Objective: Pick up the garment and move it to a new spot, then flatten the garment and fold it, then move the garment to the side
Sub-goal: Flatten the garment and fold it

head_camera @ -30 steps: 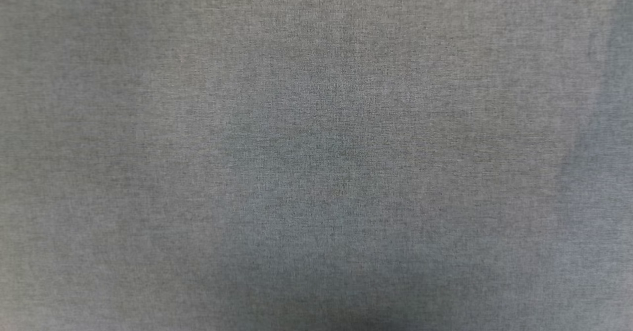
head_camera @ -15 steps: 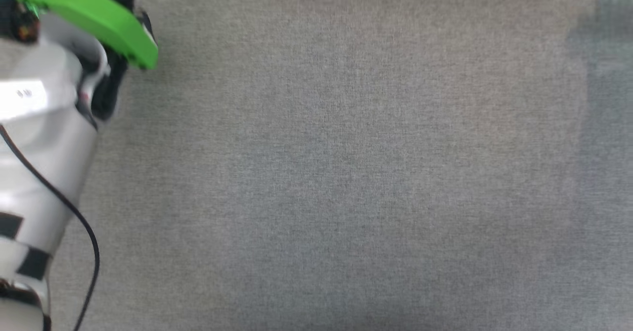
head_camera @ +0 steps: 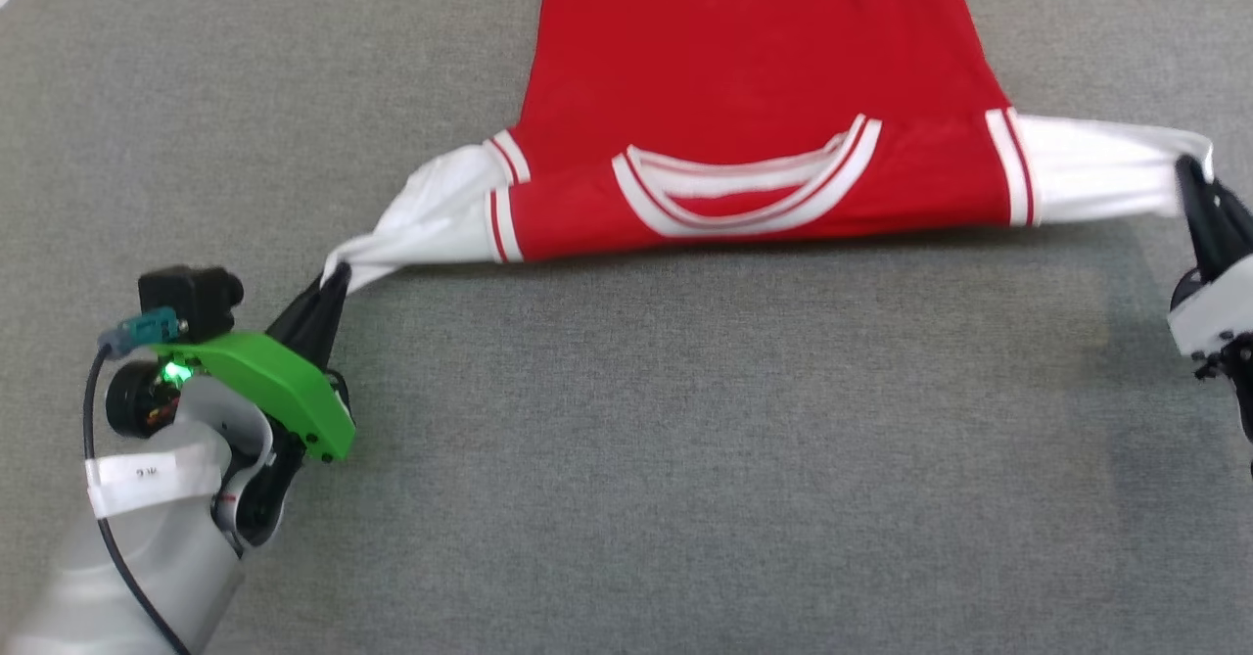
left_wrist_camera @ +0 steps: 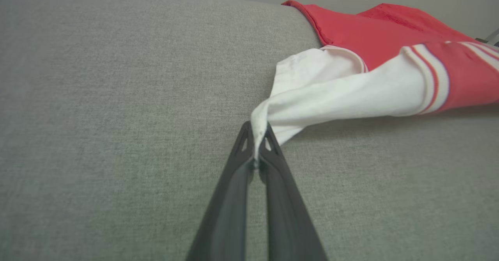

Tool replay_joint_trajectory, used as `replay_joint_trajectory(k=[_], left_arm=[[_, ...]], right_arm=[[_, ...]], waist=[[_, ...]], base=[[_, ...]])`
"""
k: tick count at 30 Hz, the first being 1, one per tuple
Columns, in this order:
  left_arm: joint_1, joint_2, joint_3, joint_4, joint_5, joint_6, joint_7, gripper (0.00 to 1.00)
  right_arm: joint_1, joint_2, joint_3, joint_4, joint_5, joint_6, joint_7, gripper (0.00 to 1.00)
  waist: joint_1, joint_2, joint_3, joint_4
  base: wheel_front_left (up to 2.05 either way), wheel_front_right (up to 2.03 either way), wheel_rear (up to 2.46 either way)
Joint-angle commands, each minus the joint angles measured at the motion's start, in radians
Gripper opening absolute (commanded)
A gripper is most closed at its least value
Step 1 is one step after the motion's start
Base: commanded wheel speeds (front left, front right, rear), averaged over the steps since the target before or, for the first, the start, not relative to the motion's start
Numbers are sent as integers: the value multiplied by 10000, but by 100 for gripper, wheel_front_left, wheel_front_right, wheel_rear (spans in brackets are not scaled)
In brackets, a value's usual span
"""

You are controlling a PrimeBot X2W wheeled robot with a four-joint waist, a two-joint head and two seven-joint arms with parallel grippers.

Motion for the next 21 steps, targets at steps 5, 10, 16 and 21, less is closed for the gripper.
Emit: replay_joint_trajectory(k=[5,10,16,21], left_arm=[[1230,209,43,-315,-222,379,-126,0],[2260,208,-70,-768,-383,576,-160,0],[3275,446,-427,-1564,-489,556,148,0],[4151,855,-660,-2524,-700,839,702,0]], right_arm=[[1339,-446,45,-401,177,-19,-167,0],[2718,-707,390,-745,271,-19,531,0],[3886,-1080,801,-1556,322,-19,1375,0],[4912,-1434,1005,-2307,406,-19,2226,0]], waist=[[1,0,-1025,-71],[1,0,-1741,-62],[1,0,-2466,-100],[1,0,-2914,-110]], base=[[0,0,0],[0,0,0],[0,0,0],[0,0,0]])
